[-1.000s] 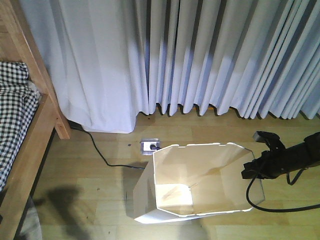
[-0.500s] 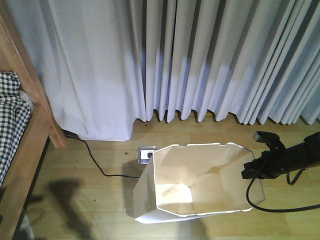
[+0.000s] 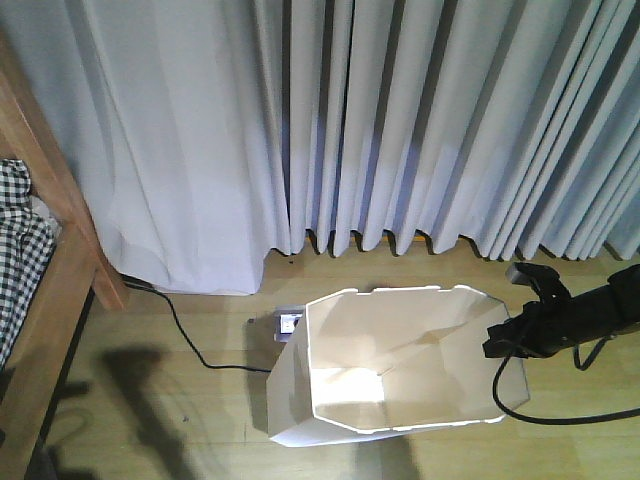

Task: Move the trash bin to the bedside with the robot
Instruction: 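Drive forward along the bed toward the curtains with the bin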

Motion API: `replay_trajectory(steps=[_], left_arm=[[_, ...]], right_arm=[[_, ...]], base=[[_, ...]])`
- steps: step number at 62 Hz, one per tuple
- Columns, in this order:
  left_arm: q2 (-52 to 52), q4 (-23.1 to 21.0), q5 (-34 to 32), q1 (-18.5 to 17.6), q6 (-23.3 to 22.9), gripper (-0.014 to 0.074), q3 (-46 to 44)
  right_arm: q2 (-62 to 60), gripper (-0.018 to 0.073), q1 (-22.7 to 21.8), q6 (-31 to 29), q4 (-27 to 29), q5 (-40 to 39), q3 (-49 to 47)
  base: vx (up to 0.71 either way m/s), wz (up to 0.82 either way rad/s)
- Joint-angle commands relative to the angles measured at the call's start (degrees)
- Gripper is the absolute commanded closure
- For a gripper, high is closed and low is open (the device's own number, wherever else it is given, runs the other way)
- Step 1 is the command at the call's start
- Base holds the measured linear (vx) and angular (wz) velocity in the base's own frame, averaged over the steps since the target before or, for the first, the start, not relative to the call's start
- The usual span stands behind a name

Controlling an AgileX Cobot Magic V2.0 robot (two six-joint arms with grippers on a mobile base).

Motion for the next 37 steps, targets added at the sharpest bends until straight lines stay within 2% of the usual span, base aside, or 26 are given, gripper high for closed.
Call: replay_trajectory(steps=[1, 37], left_arm=[[-0.8, -0.1, -4.0, -0.3, -0.3, 0.0602, 1.1], [-0.8, -0.1, -4.0, -0.3, -0.3, 0.0602, 1.1]], right_arm=[[-4.3, 0.0566, -0.2, -0.2, 3.1, 13.6, -0.4], [-4.3, 0.0566, -0.2, -0.2, 3.1, 13.6, -0.4]], base=[[0.08, 0.02], [0.07, 0.04]])
